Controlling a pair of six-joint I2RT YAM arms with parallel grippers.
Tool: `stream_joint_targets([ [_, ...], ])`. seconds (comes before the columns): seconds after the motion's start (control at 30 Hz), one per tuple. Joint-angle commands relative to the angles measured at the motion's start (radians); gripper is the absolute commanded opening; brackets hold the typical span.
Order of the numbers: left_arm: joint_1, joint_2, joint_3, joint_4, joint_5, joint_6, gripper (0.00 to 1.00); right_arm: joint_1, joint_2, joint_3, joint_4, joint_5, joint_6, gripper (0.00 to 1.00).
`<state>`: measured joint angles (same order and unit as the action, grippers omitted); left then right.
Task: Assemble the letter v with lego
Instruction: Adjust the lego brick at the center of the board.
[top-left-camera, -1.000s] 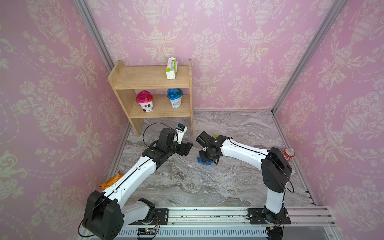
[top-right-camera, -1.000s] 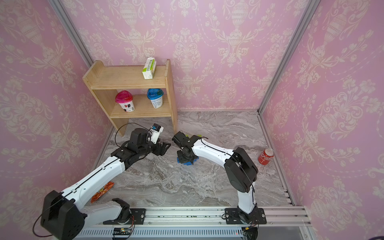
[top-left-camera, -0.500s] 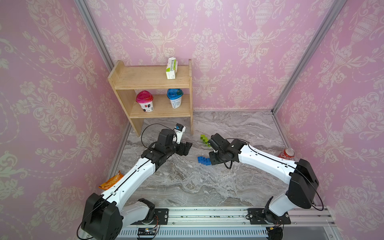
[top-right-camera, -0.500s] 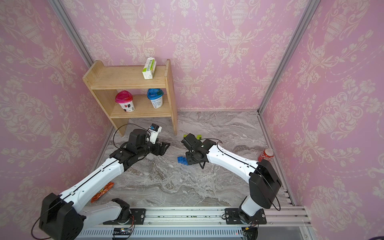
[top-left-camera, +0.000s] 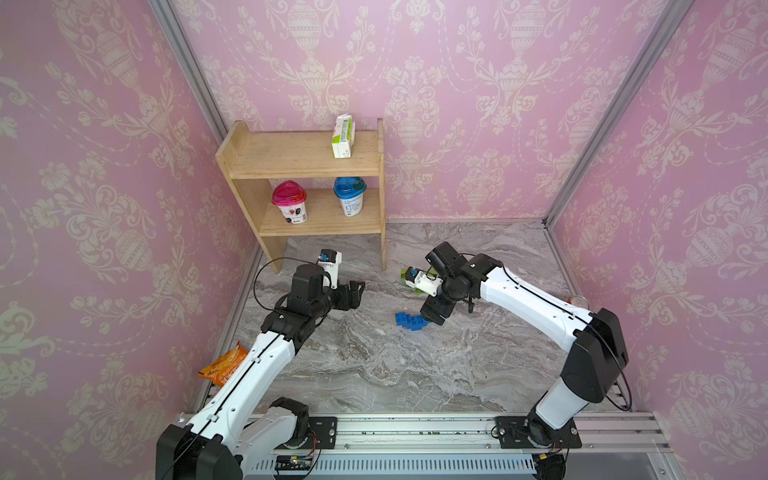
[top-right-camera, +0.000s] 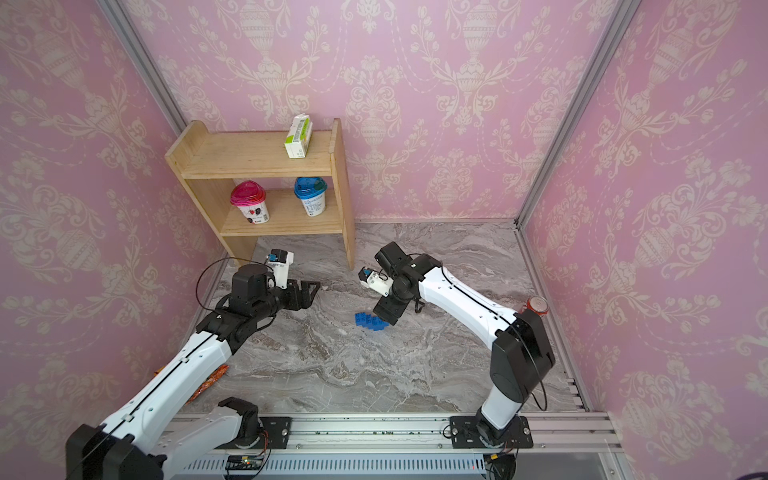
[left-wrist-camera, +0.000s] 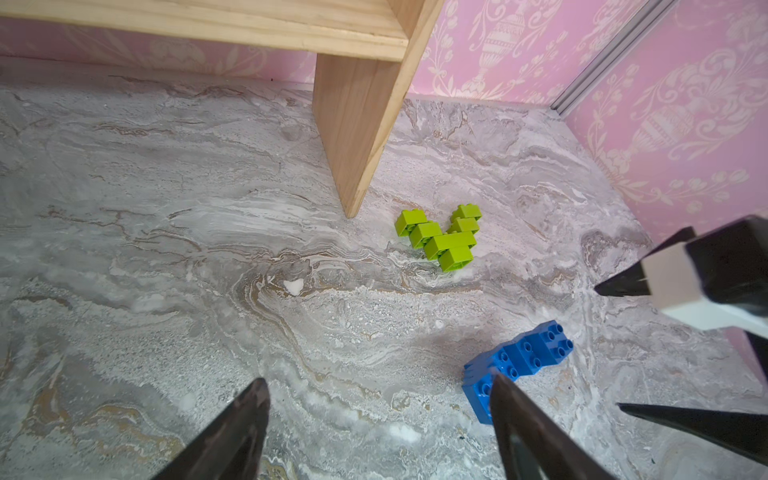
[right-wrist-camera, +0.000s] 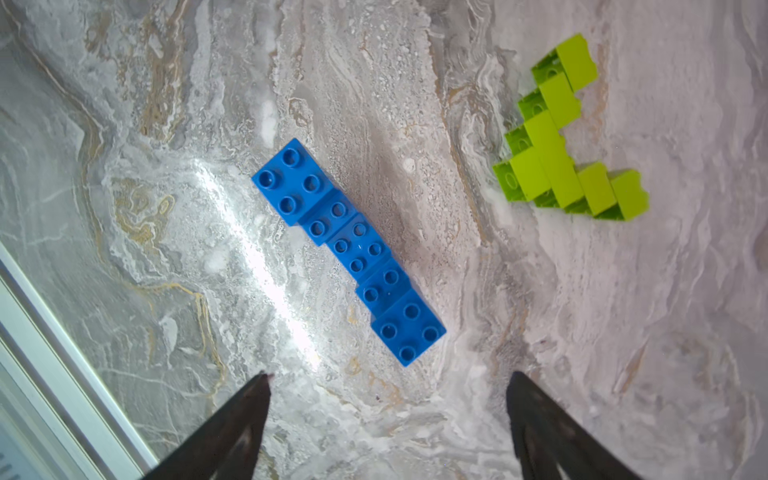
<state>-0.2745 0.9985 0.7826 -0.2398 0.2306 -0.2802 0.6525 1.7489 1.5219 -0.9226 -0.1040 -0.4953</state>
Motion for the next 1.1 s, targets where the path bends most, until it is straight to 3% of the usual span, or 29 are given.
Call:
stream_joint_targets([
  [0.0,0.016,-0.041,0.010,-0.058,0.031,-0.048,0.84,0.004,0.126,0.091,-0.131,-0.090,-0.312,0.85],
  [0.1,0.031,-0.064,0.014,-0.076,0.032,-0.066,0.84,0.007,0.210,0.165,-0.163,-0.103,-0.355,0.73],
  [0.23,0.050,-0.084,0.014,-0.082,0.038,-0.067,0.83,0.007,0.268,0.171,-0.132,-0.096,-0.357,0.68],
  [1.07,0.075,-0.086,0.000,-0.069,0.039,-0.047,0.84,0.010,0.381,0.132,-0.067,-0.142,-0.303,0.57],
])
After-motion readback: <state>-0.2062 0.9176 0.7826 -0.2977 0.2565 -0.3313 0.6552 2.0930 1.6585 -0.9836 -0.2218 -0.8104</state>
